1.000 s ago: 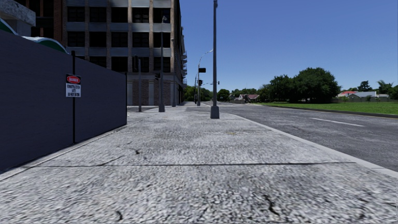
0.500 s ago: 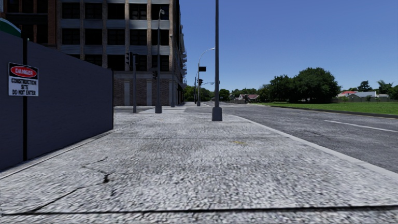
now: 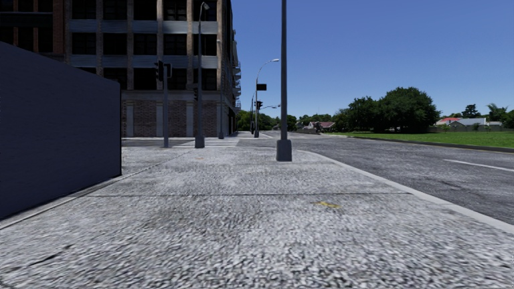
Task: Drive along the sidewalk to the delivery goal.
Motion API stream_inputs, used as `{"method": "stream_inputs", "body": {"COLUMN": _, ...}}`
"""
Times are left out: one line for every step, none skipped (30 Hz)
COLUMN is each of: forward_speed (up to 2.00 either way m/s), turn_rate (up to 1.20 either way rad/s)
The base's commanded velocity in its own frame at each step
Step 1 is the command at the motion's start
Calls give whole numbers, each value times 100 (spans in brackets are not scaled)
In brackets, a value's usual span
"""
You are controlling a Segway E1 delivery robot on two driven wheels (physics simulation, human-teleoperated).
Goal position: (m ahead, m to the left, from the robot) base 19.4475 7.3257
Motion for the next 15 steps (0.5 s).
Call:
{"method": "stream_inputs", "body": {"forward_speed": 200, "turn_rate": 0}}
{"method": "stream_inputs", "body": {"forward_speed": 200, "turn_rate": 0}}
{"method": "stream_inputs", "body": {"forward_speed": 200, "turn_rate": 0}}
{"method": "stream_inputs", "body": {"forward_speed": 200, "turn_rate": 0}}
{"method": "stream_inputs", "body": {"forward_speed": 200, "turn_rate": 0}}
{"method": "stream_inputs", "body": {"forward_speed": 200, "turn_rate": 0}}
{"method": "stream_inputs", "body": {"forward_speed": 200, "turn_rate": 0}}
{"method": "stream_inputs", "body": {"forward_speed": 200, "turn_rate": 0}}
{"method": "stream_inputs", "body": {"forward_speed": 200, "turn_rate": 0}}
{"method": "stream_inputs", "body": {"forward_speed": 200, "turn_rate": 0}}
{"method": "stream_inputs", "body": {"forward_speed": 200, "turn_rate": 0}}
{"method": "stream_inputs", "body": {"forward_speed": 200, "turn_rate": 0}}
{"method": "stream_inputs", "body": {"forward_speed": 200, "turn_rate": 0}}
{"method": "stream_inputs", "body": {"forward_speed": 200, "turn_rate": 0}}
{"method": "stream_inputs", "body": {"forward_speed": 200, "turn_rate": 0}}
